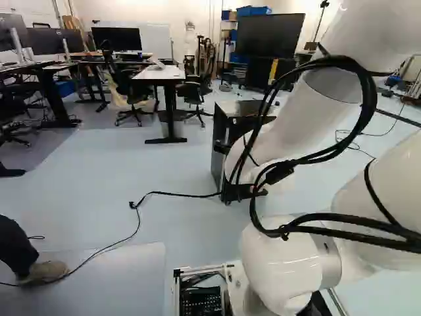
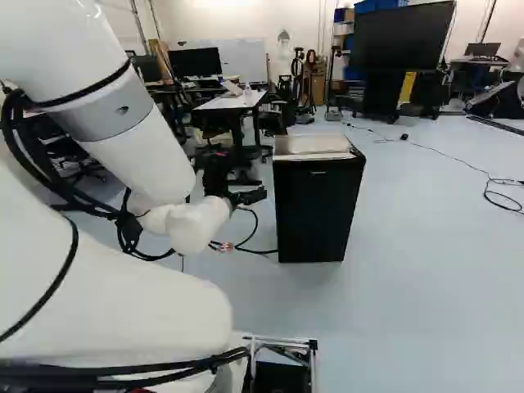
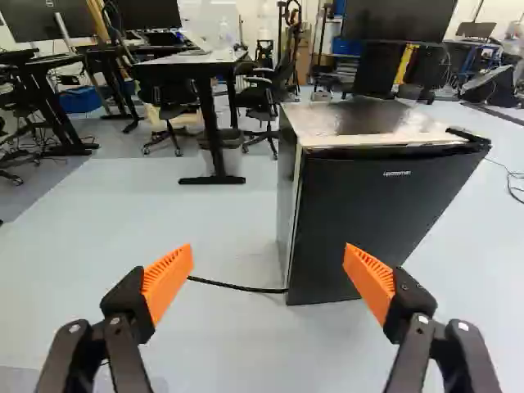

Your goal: Open the fridge door

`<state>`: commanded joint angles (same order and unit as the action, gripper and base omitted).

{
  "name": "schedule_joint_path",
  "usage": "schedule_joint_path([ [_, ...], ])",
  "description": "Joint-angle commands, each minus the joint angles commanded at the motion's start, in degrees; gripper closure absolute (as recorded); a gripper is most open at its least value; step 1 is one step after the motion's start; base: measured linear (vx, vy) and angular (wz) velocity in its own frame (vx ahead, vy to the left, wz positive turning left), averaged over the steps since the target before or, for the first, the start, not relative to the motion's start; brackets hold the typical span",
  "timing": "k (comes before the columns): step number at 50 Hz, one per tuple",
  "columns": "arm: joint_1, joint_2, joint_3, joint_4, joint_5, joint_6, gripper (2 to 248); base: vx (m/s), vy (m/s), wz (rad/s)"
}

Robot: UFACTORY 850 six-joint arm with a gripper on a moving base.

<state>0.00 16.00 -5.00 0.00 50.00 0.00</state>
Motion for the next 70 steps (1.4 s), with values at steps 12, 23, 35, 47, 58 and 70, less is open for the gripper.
schedule_joint_path([
  [12, 0.00, -0.10, -0.08, 0.00, 0.00, 0.00, 3, 0.000, 0.000, 0.000],
  [23, 0.00, -1.00, -0.85, 0.00, 0.00, 0.00, 3, 0.000, 0.000, 0.000],
  [35, 0.00, -2.50, -2.13, 0.00, 0.00, 0.00, 3, 0.000, 0.000, 0.000],
  [47, 0.00, -4.21, -3.64, 0.00, 0.00, 0.00, 3, 0.000, 0.000, 0.000],
  [58, 0.00, -5.79, -5.05, 0.00, 0.00, 0.00, 3, 0.000, 0.000, 0.000],
  [70, 0.03, -8.38, -7.42, 0.00, 0.00, 0.00, 3, 0.000, 0.000, 0.000],
])
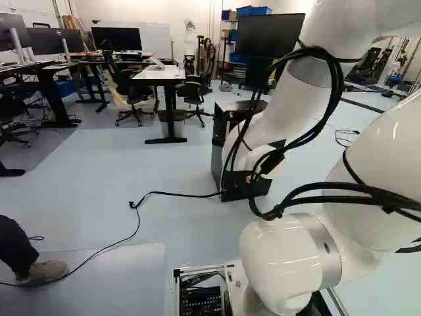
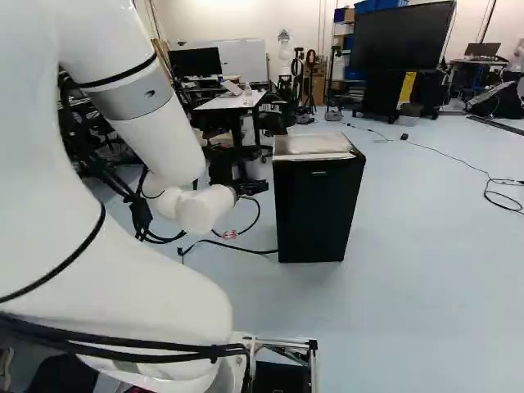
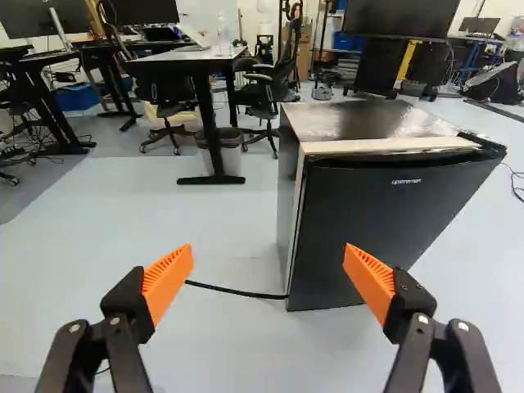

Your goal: Open the fridge door

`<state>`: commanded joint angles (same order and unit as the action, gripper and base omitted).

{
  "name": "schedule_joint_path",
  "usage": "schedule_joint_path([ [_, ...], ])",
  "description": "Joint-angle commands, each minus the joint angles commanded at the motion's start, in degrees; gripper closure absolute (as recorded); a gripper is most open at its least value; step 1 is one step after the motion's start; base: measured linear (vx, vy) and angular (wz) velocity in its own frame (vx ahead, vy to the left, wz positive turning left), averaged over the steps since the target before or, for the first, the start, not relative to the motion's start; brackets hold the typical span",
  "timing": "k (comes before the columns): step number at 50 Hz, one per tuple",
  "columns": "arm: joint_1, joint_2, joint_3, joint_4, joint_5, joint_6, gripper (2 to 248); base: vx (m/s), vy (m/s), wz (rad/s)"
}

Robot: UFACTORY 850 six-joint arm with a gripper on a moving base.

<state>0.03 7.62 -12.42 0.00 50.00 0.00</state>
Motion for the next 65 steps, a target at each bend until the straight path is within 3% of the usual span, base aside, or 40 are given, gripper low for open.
schedule_joint_path([
  [20, 0.44, -4.50, -4.27, 0.00, 0.00, 0.00, 3, 0.000, 0.000, 0.000],
  [41, 0.94, -11.89, -9.02, 0.12, 0.00, 0.00, 3, 0.000, 0.000, 0.000],
  [65, 2.18, -17.91, -11.75, 3.70, 0.01, 0.00, 3, 0.000, 0.000, 0.000],
])
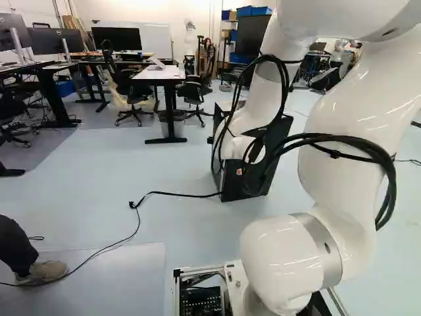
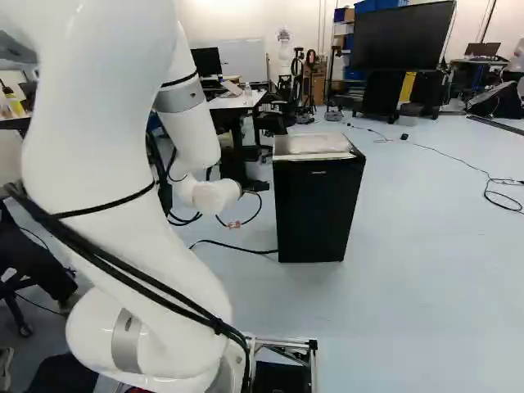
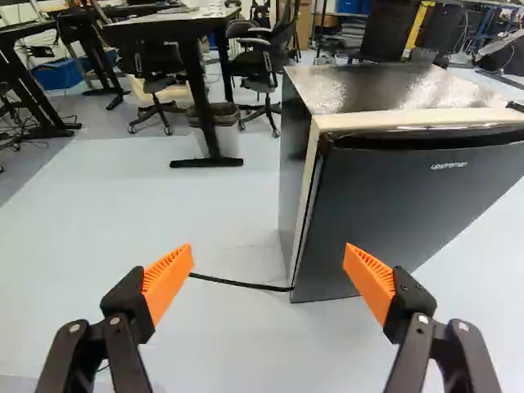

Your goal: Open the fridge door

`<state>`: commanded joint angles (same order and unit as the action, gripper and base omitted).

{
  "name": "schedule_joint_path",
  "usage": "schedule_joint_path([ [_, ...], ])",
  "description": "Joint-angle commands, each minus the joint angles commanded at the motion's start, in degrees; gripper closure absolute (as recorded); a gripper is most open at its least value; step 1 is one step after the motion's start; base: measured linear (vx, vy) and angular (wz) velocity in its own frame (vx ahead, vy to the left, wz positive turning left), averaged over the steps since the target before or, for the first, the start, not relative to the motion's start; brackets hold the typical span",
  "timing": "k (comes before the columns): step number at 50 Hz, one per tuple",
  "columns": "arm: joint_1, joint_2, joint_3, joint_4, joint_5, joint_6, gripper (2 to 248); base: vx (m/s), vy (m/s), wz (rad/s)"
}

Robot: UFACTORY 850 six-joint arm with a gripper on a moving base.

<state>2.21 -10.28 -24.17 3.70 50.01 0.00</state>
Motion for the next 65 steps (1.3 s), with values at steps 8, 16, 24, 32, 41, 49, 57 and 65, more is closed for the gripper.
schedule_joint_path([
  [8, 0.62, -1.97, -0.92, 1.60, 0.16, 0.00, 3, 0.000, 0.000, 0.000],
  [16, 1.13, -4.10, -2.08, 3.24, 0.40, 0.00, 3, 0.000, 0.000, 0.000],
  [24, 1.51, -6.36, -3.42, 5.20, 0.83, 0.00, 3, 0.000, 0.000, 0.000],
  [32, 1.90, -8.61, -4.81, 7.51, 1.46, 0.00, 3, 0.000, 0.000, 0.000],
  [41, 2.39, -11.12, -6.40, 10.23, 2.24, 0.00, 3, 0.000, 0.000, 0.000],
  [49, 2.86, -13.32, -7.83, 12.66, 3.03, 0.00, 3, 0.000, 0.000, 0.000],
  [57, 3.35, -15.49, -9.27, 15.11, 4.03, 0.00, 3, 0.000, 0.000, 0.000],
  [65, 3.89, -17.63, -10.71, 17.54, 5.19, 0.00, 3, 0.000, 0.000, 0.000],
])
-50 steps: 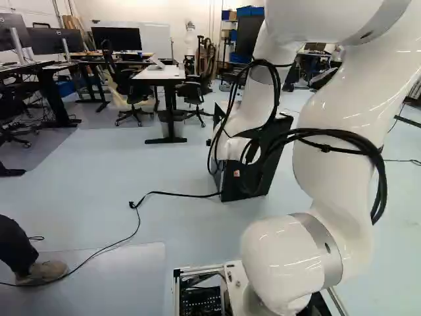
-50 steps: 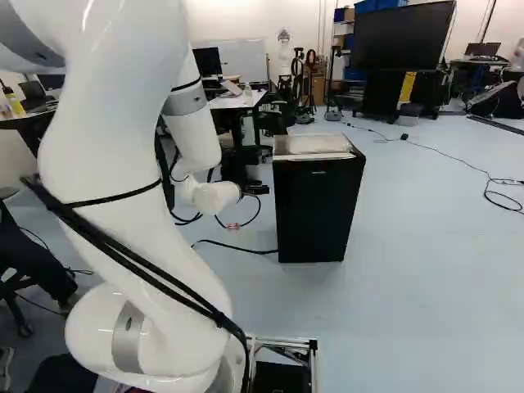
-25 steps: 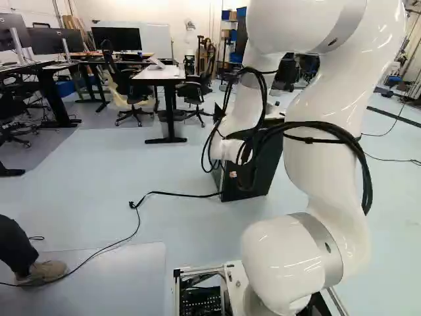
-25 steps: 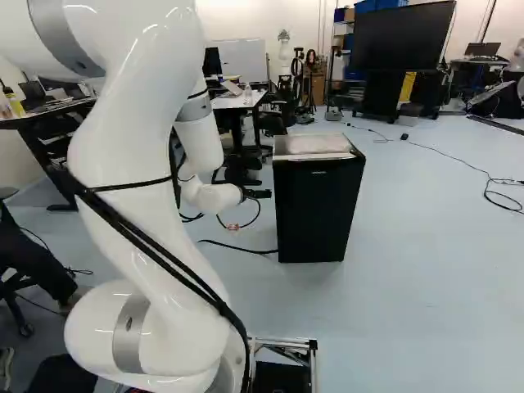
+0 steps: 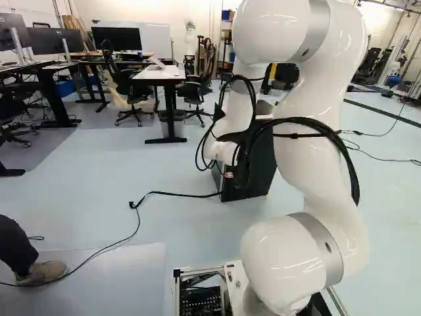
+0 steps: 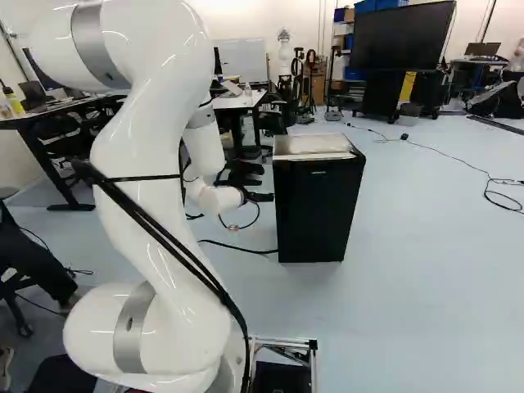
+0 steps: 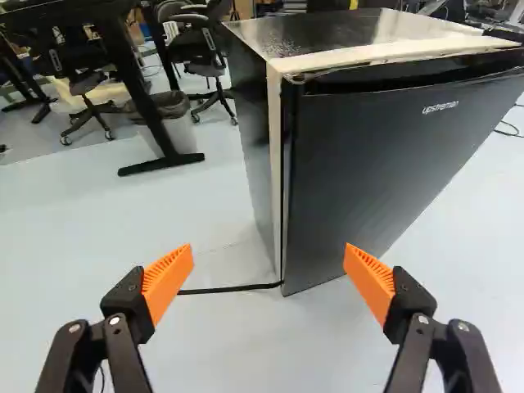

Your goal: Open the fridge door

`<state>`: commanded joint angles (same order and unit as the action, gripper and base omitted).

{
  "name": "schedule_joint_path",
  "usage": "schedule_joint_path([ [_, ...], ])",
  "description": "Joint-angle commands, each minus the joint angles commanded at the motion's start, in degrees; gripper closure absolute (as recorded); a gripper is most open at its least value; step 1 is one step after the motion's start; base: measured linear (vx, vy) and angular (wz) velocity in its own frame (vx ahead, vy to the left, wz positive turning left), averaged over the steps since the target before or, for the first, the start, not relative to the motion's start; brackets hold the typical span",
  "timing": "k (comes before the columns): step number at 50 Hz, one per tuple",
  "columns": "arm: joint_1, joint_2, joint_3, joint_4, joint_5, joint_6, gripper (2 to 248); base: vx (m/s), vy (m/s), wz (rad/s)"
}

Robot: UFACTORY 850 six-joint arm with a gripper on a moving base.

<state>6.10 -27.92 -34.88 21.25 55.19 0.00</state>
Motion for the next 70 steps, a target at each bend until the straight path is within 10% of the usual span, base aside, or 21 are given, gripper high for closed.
schedule_joint_path([
  [70, 8.21, -6.89, -9.29, 18.69, 11.17, 0.00, 3, 0.000, 0.000, 0.000],
])
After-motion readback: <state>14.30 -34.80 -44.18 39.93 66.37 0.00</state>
